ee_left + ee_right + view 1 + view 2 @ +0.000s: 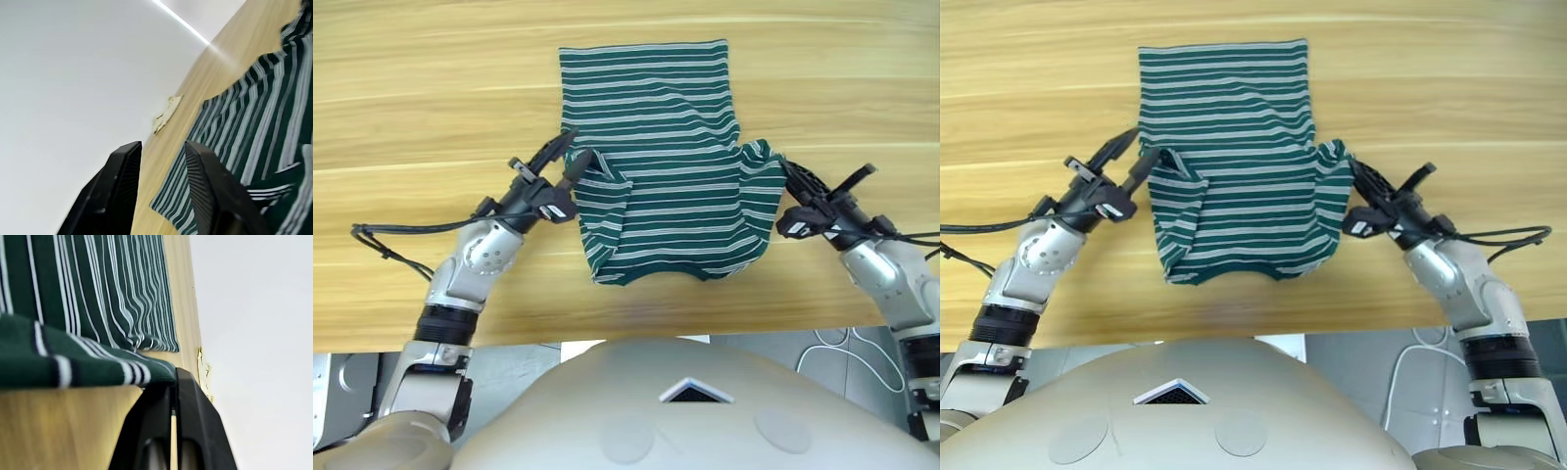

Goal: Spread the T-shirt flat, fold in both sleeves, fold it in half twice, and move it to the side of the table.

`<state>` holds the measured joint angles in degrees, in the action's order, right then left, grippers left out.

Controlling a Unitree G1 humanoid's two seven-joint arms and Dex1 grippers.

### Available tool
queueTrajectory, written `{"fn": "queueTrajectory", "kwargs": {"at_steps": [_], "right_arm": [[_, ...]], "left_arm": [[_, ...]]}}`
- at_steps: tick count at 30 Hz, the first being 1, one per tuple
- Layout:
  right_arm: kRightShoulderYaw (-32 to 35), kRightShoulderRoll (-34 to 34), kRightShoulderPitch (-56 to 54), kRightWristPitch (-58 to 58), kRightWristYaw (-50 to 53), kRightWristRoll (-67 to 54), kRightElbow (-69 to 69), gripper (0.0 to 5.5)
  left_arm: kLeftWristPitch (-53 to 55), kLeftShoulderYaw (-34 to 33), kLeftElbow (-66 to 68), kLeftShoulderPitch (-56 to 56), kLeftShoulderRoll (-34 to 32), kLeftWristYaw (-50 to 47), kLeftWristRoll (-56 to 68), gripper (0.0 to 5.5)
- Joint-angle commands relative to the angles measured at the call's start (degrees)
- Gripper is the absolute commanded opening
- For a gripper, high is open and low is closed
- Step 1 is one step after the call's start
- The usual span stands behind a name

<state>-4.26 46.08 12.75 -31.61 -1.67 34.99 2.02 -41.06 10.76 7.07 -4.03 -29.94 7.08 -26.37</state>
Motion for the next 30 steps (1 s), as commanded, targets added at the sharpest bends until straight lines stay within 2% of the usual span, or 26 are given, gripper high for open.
{"fn": "queueTrajectory", "kwargs": {"at_steps": [1,11,18,25,28,30], "right_arm": [[-1.34,-0.71,-1.23,-0.67,-2.29,-0.3,-1.86,0.02],[-8.33,-4.99,-5.5,-2.12,-5.84,1.52,-2.49,0.02],[-10.55,-6.25,-8.41,-2.45,-6.36,2.18,0.47,0.02],[-10.9,-5.6,-8.85,-2.47,-8.54,1.46,2.09,1.25],[-10.37,-4.98,-8.32,-2.66,-9.46,0.78,1.4,1.78],[-9.61,-4.12,-7.28,-2.86,-10.39,-0.37,0.46,2.22]], "left_arm": [[-0.75,2.65,1.15,0.18,-0.65,2.41,-1.1,1.66],[-1.48,5.72,3.76,1.58,-0.01,3.15,-2.16,1.66],[-1.49,6.72,4.95,2.39,0.61,2.6,-2.58,1.66],[-1.46,6.47,5.03,2.52,-0.08,2.35,-2.64,1.66],[-1.51,4.66,3.4,1.13,-2.62,3.21,-1.32,1.66],[-1.9,2.94,0.7,-0.96,-6.52,5.83,1.56,1.66]]}}
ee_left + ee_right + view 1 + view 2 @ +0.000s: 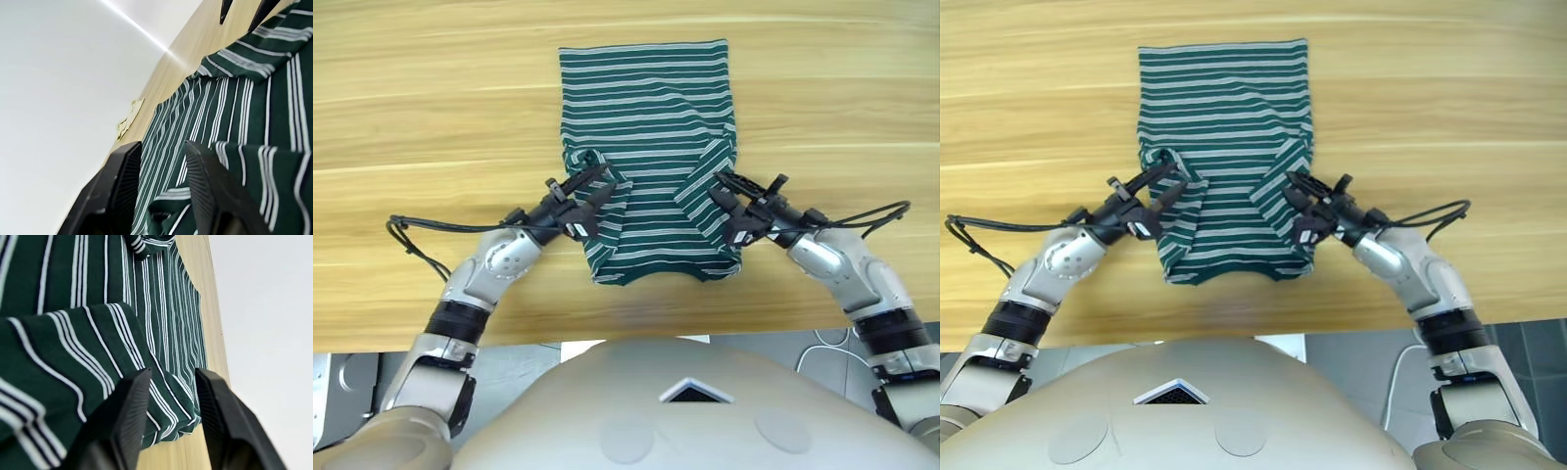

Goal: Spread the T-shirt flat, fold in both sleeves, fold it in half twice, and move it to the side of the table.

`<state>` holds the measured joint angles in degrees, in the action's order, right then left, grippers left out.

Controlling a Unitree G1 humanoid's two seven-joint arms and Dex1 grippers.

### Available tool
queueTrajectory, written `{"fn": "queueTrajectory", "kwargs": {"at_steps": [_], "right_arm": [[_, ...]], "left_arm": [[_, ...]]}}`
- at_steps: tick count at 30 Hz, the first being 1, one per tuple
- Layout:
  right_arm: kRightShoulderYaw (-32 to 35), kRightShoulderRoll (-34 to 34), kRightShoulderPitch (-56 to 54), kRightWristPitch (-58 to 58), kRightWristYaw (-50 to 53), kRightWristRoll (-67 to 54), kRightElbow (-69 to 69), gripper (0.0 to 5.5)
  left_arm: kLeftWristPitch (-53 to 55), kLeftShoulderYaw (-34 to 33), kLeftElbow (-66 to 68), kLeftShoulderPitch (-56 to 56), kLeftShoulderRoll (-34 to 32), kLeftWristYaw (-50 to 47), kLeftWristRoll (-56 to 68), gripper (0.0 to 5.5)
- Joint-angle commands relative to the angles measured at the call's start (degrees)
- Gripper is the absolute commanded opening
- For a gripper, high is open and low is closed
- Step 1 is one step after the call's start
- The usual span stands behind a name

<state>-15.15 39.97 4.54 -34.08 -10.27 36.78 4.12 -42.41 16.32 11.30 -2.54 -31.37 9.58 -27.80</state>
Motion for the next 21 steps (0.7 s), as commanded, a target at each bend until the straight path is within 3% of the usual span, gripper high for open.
{"fn": "queueTrajectory", "kwargs": {"at_steps": [1,5,8,11,14,21], "right_arm": [[1.71,2.46,1.44,-0.46,-2.33,-2.92,-2.11,2.4],[9.22,6.33,5.42,-1.01,-3.99,-11.87,-5.84,2.73],[14.52,11.34,10.79,-0.59,-7.85,-15.78,-7.67,2.77],[12.41,15.43,17.01,-0.36,-13.82,-13.12,-8.42,2.77],[11.32,16.78,17.83,-0.23,-17.35,-11.36,-10.29,2.77],[9.09,17.39,20.47,-0.81,-21.73,-10.85,-12.98,2.77]], "left_arm": [[-0.76,-3.38,-4.96,-3.66,-7.21,4.99,4.76,1.66],[0.12,-9.27,-10.17,-10.38,-17.08,13.06,17.84,1.66],[2.51,-11.57,-12.87,-16.88,-22.19,19.13,24.21,2.09],[4.83,-10.32,-16.12,-22.39,-26.22,25.26,24.12,2.55],[6.56,-7.26,-18.22,-24.37,-28.23,30.96,20.94,2.55],[7.86,0.88,-13.78,-18.71,-24.99,36.93,15.64,2.55]]}}
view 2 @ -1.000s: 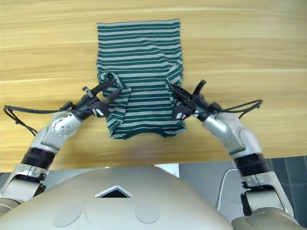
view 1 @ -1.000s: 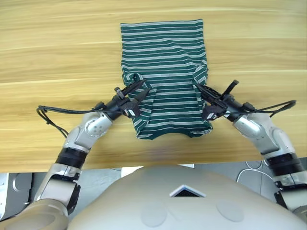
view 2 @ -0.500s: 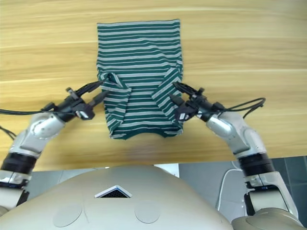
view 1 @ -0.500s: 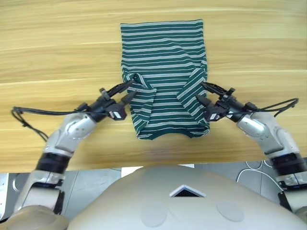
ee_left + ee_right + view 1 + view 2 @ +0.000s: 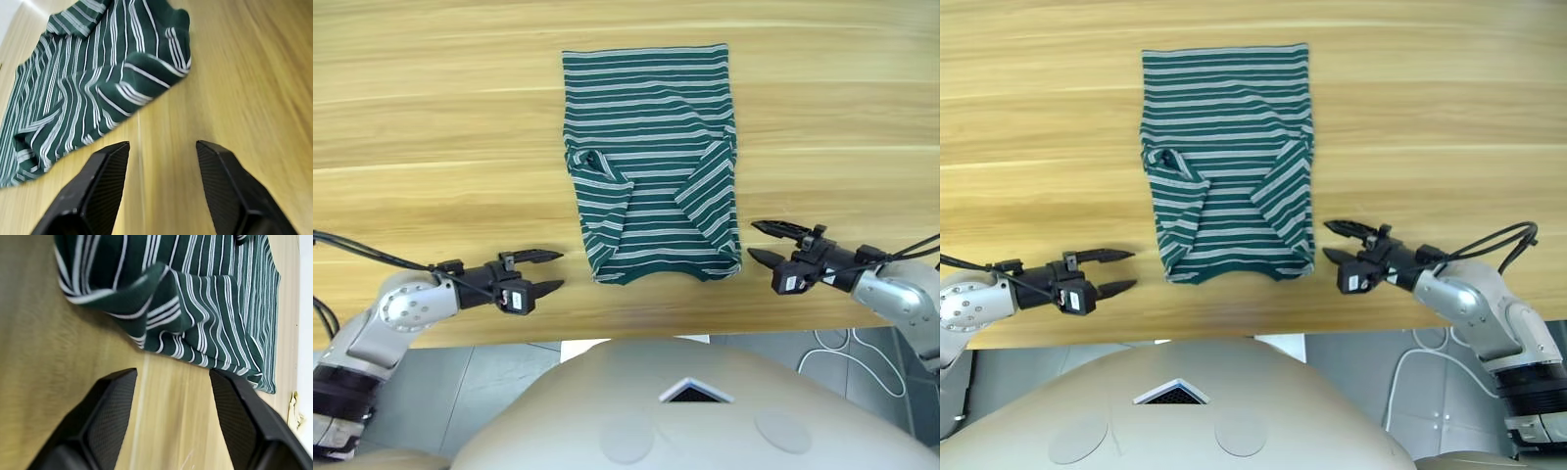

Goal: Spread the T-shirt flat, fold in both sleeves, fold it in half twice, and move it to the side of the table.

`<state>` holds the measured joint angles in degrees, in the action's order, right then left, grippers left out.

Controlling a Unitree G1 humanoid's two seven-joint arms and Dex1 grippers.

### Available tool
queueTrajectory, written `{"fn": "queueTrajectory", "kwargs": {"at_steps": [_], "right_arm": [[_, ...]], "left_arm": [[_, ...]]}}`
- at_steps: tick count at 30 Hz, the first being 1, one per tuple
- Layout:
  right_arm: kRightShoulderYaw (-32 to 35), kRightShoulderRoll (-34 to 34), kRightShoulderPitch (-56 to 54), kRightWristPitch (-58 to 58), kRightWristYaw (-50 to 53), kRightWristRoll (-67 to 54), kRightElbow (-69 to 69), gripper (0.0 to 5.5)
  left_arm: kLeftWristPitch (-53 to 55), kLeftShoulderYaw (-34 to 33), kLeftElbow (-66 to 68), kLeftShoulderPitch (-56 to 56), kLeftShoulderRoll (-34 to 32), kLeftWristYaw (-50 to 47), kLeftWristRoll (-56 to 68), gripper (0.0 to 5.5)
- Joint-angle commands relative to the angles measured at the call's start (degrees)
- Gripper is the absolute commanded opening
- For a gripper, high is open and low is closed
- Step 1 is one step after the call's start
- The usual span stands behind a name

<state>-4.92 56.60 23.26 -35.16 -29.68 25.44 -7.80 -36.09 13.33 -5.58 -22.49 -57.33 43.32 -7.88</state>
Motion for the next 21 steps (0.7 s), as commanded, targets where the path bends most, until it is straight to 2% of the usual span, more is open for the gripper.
{"fn": "queueTrajectory", "kwargs": {"at_steps": [1,6,21], "right_arm": [[-1.56,0.47,1.66,0.3,-2.42,0.53,-1.25,2.77],[-3.37,-0.19,0.35,-0.04,-2.7,0.49,-2.07,2.77],[-7.42,-0.69,-5.61,-2.14,-4.68,0.8,0.13,2.77]], "left_arm": [[1.37,4.96,3.9,2.18,1.41,3.7,-4.75,2.55],[-0.48,8.16,8.85,8.95,4.31,3.48,-7.24,2.55],[-4.25,15.65,11.91,13.74,7.77,5.45,-6.43,2.55]]}}
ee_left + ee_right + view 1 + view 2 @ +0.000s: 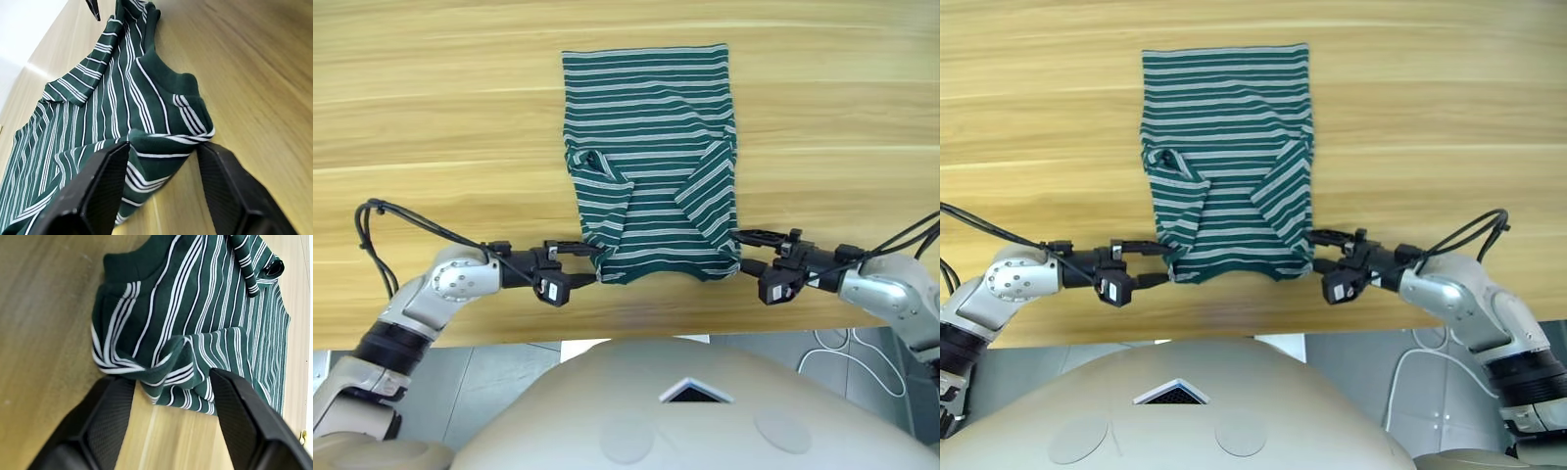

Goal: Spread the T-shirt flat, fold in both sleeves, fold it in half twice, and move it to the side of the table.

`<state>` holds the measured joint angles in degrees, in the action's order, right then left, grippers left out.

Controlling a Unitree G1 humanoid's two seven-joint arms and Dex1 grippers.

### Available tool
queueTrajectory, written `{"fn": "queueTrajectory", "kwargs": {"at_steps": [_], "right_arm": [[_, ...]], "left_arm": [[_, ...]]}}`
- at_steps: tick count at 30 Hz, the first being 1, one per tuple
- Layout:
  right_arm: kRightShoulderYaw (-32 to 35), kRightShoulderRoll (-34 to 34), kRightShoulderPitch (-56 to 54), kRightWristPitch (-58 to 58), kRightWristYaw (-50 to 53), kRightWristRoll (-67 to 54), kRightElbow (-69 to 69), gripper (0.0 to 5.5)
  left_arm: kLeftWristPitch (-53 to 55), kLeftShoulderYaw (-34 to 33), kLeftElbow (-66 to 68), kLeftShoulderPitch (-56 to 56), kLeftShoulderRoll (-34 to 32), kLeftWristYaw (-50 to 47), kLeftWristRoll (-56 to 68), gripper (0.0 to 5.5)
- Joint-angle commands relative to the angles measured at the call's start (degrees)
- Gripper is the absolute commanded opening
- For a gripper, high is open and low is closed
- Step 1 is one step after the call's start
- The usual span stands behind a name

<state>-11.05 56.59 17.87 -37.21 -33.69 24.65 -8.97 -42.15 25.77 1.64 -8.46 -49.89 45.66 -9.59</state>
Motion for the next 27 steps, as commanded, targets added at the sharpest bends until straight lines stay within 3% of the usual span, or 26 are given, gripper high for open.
{"fn": "queueTrajectory", "kwargs": {"at_steps": [1,18,22,27], "right_arm": [[-1.48,-0.8,-0.41,-0.25,-0.53,1.63,1.64,2.77],[-3.09,-4.74,-4.13,-4.45,3.27,1.53,8.07,0.1],[-3.41,-5.63,-2.51,-5.25,3.98,0.51,7.45,0.01],[0.84,-5.28,2.47,-4.5,5.7,-3.81,5.14,0.01]], "left_arm": [[1.52,3.47,5.28,0.14,0.57,2.99,-4.81,2.55],[-2.03,3.7,10.7,1.1,2.07,0.83,-2.85,0.28],[-2.35,2.86,10.47,-0.28,2.45,-0.15,-0.97,0.02],[-1.59,-0.07,5.56,-7.18,0.68,-1.86,3.63,0.0]]}}
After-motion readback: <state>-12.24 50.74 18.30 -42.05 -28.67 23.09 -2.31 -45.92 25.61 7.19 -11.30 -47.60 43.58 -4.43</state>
